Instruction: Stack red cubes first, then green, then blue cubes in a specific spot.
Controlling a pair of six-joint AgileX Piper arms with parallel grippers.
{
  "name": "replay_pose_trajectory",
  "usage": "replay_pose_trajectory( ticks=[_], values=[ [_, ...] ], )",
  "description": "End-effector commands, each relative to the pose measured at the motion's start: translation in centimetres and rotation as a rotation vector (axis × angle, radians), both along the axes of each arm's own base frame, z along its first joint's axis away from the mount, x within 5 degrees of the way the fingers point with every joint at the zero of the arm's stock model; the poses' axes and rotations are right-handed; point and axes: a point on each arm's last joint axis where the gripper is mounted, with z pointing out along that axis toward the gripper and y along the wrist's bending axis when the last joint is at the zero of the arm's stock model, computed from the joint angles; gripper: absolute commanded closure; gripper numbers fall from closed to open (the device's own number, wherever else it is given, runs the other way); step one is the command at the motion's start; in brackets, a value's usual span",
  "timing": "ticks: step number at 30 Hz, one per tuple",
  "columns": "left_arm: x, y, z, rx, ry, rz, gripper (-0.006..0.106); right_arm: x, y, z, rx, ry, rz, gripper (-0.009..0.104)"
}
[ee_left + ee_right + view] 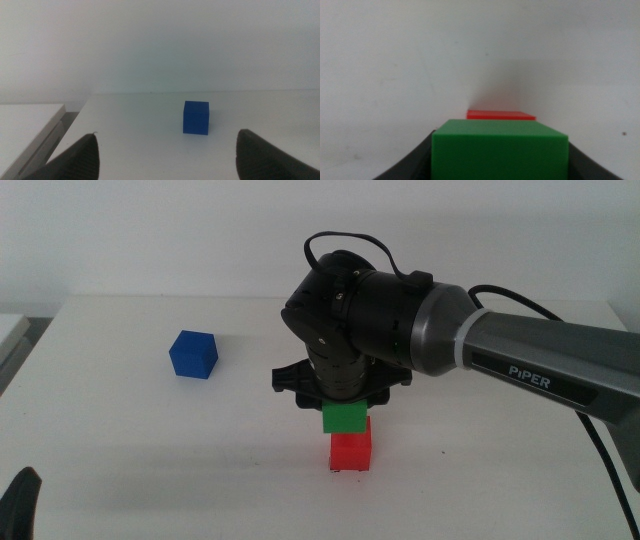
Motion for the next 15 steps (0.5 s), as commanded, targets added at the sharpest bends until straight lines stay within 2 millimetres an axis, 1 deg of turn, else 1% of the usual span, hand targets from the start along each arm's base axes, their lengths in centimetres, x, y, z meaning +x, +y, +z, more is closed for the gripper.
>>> replay_pose_trajectory(
  ticks=[1,4,8,15],
  values=[
    [0.0,0.0,0.1,-0.01,-0.016,0.002,0.007,0.1,-0.4,0.2,-0.035,-0.017,-0.015,0.084],
    [0.0,0.0,0.1,-0.01,-0.016,0.002,0.007,0.1,-0.4,0.0,-0.04,-0.018,-0.018,0.084],
    [0.0,0.0,0.1,-0.01,-0.016,0.002,0.007,0.2,-0.2,-0.7,-0.043,-0.005,-0.023,0.084],
    [0.0,0.0,0.1,-0.01,-0.016,0.002,0.007,0.3,-0.6,-1.6,-0.062,0.015,-0.03,0.084]
  ],
)
